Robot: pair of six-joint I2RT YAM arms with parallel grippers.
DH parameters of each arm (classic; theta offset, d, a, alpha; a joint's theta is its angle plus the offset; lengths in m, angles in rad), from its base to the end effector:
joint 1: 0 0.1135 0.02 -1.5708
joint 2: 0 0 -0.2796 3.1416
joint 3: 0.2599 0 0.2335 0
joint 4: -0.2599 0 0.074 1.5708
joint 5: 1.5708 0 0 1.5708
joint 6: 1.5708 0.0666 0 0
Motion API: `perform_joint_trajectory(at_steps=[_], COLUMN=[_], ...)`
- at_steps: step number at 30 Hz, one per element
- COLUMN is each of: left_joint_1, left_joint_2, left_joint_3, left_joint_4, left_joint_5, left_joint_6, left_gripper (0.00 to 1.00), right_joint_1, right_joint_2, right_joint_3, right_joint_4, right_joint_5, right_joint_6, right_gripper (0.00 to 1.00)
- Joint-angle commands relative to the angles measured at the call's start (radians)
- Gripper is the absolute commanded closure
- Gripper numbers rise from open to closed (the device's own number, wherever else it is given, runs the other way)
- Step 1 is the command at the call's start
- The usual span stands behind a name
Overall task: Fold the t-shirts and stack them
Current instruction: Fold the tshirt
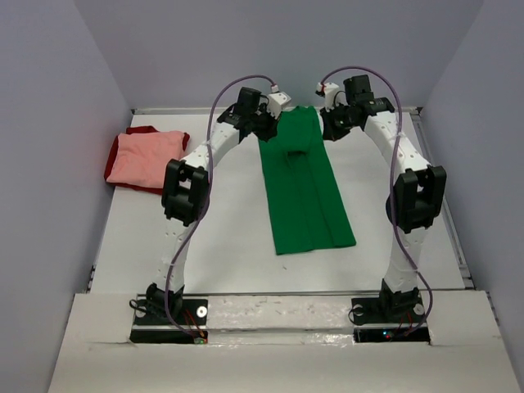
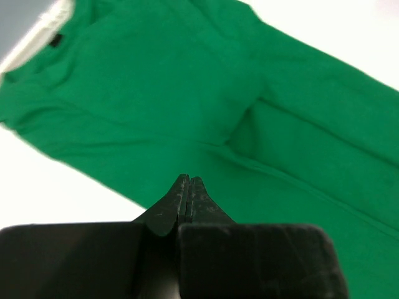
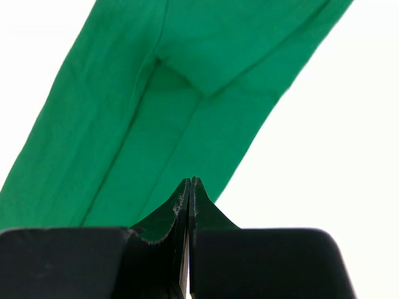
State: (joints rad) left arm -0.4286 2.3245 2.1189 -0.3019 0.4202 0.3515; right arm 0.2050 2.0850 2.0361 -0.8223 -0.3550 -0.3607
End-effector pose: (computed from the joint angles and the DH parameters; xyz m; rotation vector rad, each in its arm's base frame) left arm 0.5002 -0.2584 0.2645 1.0168 1.7974 -0.4831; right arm 0.4591 0.1191 0.3015 -0.8193 2.2571 0.3605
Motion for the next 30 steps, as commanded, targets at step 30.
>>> perform_joint_trajectory(at_steps=[30], left_joint_1=[0.044], left_joint_2=[0.366], left_joint_3=[0.38], left_joint_4=[-0.14], left_joint_5=[-0.004], left_joint_6=[-0.06], left_gripper=[1.0], right_joint_1=[0.008], right_joint_2=[0.024], right_joint_3=[-0.281], right_joint_4=[-0.04], right_joint_5=[-0.045], right_joint_6=[-0.001], right_gripper=[1.0])
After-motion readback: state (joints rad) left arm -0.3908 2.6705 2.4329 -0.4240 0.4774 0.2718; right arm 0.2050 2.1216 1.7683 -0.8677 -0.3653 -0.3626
